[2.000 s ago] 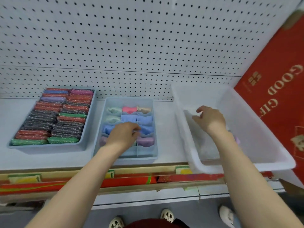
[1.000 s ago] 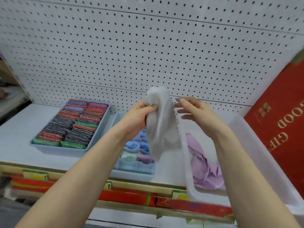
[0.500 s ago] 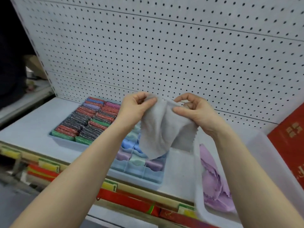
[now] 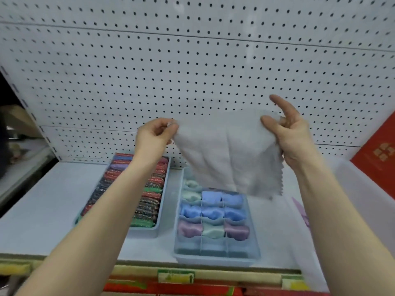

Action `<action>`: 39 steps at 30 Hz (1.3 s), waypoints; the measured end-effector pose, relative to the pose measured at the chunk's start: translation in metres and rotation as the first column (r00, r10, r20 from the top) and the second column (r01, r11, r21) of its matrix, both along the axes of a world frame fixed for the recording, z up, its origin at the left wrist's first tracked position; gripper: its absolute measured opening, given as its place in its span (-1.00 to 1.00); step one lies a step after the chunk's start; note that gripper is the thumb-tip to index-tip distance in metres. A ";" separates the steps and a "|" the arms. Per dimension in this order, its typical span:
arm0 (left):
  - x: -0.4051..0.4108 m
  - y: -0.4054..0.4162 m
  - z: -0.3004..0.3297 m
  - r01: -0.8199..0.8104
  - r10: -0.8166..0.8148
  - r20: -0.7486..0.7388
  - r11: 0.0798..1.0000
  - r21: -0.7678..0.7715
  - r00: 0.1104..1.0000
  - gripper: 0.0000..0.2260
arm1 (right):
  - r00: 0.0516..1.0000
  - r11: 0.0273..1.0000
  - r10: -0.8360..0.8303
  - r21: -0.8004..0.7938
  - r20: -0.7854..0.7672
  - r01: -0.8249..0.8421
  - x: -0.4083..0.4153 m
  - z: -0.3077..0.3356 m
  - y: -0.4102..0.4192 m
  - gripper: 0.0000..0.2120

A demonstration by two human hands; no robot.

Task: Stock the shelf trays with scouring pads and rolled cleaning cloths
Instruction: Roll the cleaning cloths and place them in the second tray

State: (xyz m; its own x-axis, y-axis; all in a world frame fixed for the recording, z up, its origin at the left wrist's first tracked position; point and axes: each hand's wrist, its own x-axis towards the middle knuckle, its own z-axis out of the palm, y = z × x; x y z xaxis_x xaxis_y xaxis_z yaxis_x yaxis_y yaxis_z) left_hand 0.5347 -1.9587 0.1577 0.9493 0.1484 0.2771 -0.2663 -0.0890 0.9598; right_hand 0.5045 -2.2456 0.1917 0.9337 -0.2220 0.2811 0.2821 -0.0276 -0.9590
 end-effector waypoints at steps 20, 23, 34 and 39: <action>0.015 -0.022 0.008 0.002 -0.018 -0.106 0.988 -0.153 0.994 -0.93 | 0.993 0.994 -0.111 -0.028 -0.034 0.110 0.010 0.002 0.057 -0.85; -0.003 -0.054 0.016 0.098 -0.103 -0.039 0.987 -0.127 0.994 -0.90 | 0.997 0.995 -0.018 -0.099 0.074 0.025 0.003 0.000 0.081 -0.83; -0.019 -0.079 0.020 0.123 -0.129 -0.026 0.980 -0.156 0.991 -0.87 | 0.996 0.963 0.077 -0.260 0.041 -0.064 -0.004 -0.021 0.081 -0.88; -0.025 -0.071 0.018 0.024 -0.026 0.088 0.999 0.027 0.996 -0.84 | 0.997 0.967 0.073 -0.248 0.029 -0.064 0.002 -0.025 0.070 -0.86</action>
State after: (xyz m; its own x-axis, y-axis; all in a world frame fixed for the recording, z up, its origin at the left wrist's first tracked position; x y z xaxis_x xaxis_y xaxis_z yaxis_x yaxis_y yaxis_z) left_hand 0.5099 -2.0293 0.1754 0.9243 0.1165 0.3634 -0.3523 -0.1054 0.9299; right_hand 0.5064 -2.1751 0.1670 0.9319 -0.0775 0.3543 0.3272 -0.2414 -0.9136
